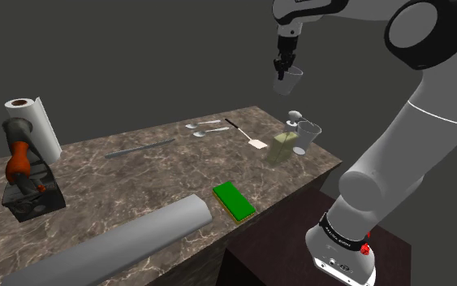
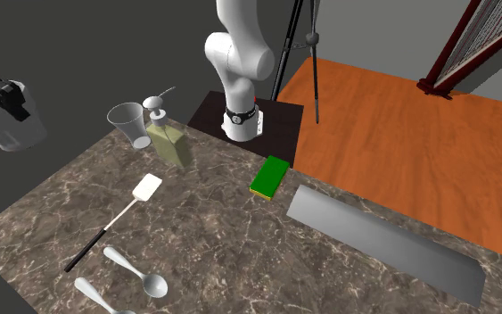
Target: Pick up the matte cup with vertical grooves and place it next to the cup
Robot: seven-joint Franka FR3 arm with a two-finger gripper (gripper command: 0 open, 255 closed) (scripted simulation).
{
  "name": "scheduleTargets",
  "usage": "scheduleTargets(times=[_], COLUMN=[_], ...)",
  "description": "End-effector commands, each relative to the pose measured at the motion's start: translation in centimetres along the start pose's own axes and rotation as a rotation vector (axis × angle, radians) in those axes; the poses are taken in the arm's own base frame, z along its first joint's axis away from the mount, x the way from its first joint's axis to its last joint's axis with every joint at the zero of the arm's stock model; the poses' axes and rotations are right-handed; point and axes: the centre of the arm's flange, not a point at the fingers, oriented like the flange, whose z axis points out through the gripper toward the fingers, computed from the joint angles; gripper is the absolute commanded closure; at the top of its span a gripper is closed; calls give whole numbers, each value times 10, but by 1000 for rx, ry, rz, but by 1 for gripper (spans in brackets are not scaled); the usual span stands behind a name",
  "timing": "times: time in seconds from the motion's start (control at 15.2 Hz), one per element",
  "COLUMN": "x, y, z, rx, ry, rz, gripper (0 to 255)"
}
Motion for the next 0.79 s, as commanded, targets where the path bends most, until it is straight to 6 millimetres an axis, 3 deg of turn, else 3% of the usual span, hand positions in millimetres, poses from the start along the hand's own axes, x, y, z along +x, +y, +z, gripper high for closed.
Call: scheduleTargets(times=[0.0,0.73], x=[-2,2], y=[16,6], z=[3,60], rx=[-1,-1], ry=[1,1], rz=[-1,-1], gripper=[255,255])
